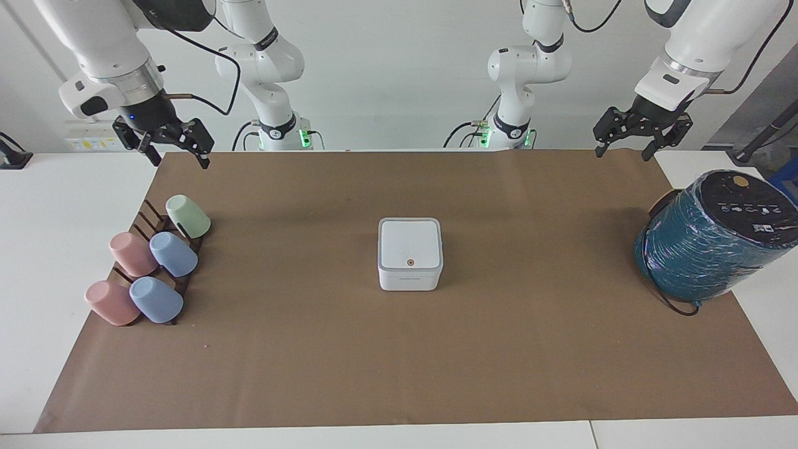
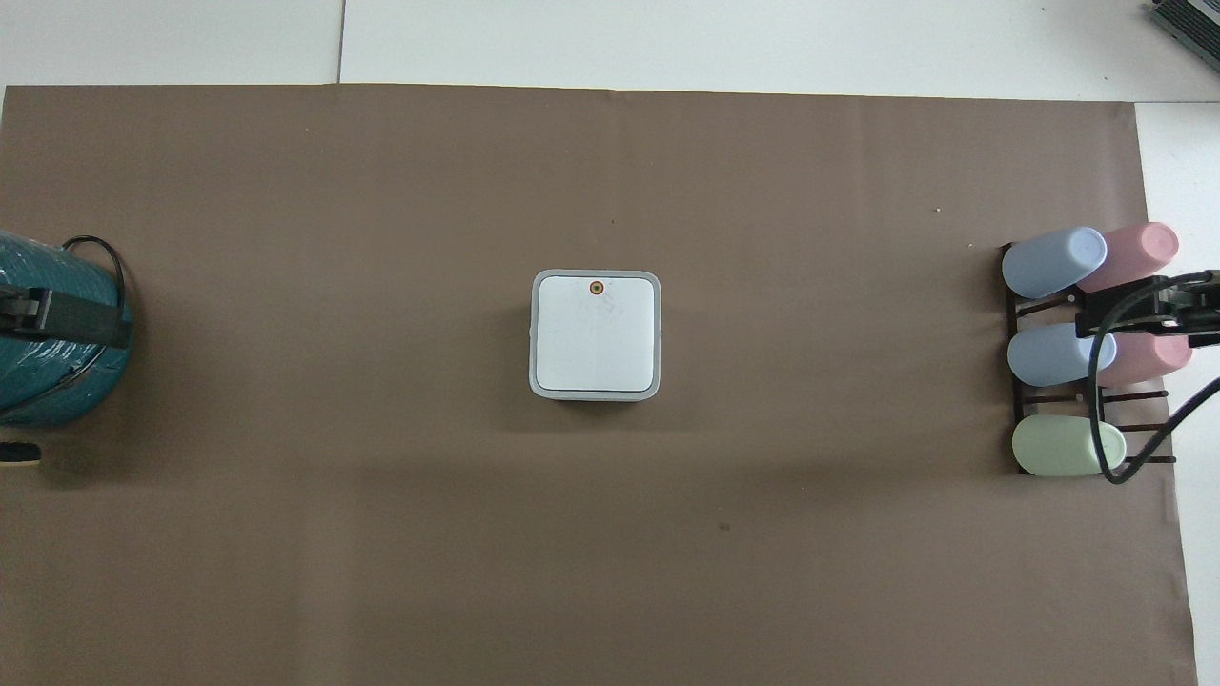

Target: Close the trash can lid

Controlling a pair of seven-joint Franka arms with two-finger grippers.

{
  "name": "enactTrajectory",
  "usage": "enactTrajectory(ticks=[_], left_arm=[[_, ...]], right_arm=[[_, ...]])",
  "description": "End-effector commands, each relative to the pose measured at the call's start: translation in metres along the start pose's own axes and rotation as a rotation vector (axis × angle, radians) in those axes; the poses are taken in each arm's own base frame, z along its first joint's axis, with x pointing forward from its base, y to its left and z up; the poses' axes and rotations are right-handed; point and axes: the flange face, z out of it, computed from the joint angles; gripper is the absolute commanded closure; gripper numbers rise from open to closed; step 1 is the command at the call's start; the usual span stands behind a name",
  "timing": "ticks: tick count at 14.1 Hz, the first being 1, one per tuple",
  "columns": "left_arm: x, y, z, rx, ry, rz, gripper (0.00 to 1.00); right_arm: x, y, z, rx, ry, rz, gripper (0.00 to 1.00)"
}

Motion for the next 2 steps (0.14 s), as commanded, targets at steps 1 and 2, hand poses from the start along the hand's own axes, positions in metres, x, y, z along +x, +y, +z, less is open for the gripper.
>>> enactTrajectory(ticks=[1, 2], left_arm=[[-0.0089, -0.0013, -0.0012, 0.0, -0.008, 0.007, 0.0], [-0.009, -0.0021, -0.0012, 0.0, -0.008, 0.006, 0.0]], right_arm=[[-0.0094, 0.0019, -0.0011, -0.003, -0.006, -0.026, 0.0], [-0.0094, 0.0019, -0.0011, -0.003, -0.006, -0.026, 0.0]])
